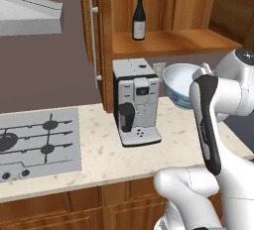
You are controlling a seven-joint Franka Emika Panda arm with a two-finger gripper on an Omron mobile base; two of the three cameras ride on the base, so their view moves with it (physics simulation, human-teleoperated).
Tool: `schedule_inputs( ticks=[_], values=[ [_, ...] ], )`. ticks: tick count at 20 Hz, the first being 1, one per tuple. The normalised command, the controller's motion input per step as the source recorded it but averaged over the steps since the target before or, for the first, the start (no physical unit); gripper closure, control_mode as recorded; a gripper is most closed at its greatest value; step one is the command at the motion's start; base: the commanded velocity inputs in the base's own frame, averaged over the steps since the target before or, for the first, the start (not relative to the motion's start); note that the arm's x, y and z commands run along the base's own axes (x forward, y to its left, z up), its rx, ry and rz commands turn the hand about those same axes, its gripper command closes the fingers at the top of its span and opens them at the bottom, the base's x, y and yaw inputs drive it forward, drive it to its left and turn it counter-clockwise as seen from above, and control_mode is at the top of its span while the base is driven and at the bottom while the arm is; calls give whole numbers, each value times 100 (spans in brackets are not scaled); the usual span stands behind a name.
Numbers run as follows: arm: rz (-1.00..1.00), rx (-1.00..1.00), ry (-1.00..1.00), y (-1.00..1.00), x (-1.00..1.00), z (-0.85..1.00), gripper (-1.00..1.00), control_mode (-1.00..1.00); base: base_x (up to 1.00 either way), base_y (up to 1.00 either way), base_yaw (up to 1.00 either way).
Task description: Pick the mug and place it in the sink. Pick the bowl and place it in the open cabinet and then close the cabinet.
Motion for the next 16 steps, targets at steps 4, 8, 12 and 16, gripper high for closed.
schedule_inputs(
  ticks=[4, 8, 12, 16],
  values=[
    [0, 0, 0, 0, 0, 0, 100, 100, 31, 0, 0],
    [0, 0, 0, 0, 0, 0, 100, 100, 23, 1, 0],
    [0, 0, 0, 0, 0, 0, 100, 100, 39, 6, 0],
    [0, 0, 0, 0, 0, 0, 100, 100, 53, 6, 0]
  ],
)
